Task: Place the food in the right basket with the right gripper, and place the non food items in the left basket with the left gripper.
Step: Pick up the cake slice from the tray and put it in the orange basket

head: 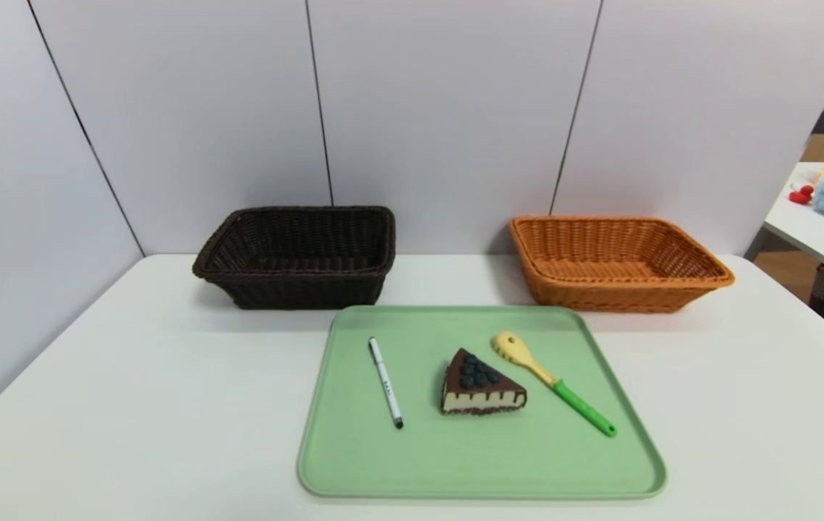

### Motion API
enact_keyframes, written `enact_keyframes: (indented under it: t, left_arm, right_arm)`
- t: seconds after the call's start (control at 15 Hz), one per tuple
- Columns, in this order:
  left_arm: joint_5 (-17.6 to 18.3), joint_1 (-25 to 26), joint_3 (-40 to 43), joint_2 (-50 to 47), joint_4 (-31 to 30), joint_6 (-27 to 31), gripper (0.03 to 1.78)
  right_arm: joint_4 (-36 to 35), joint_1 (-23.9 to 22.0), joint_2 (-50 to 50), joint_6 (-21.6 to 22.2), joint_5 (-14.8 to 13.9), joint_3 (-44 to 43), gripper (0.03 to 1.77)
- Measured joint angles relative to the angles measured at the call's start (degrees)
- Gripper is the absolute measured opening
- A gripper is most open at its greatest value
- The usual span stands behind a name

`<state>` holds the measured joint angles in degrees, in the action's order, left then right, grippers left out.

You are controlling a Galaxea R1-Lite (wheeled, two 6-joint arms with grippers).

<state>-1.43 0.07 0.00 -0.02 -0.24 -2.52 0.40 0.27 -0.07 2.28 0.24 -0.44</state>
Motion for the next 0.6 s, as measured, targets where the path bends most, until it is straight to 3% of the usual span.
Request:
enact_keyframes:
  t: [0.6]
  left_arm:
    - [0.0,0.0,0.0,0.0,0.0,-0.4,1.69]
  right_arm:
    - [-0.1,0.0,0.0,0.2,-0.1,0.0,1.70]
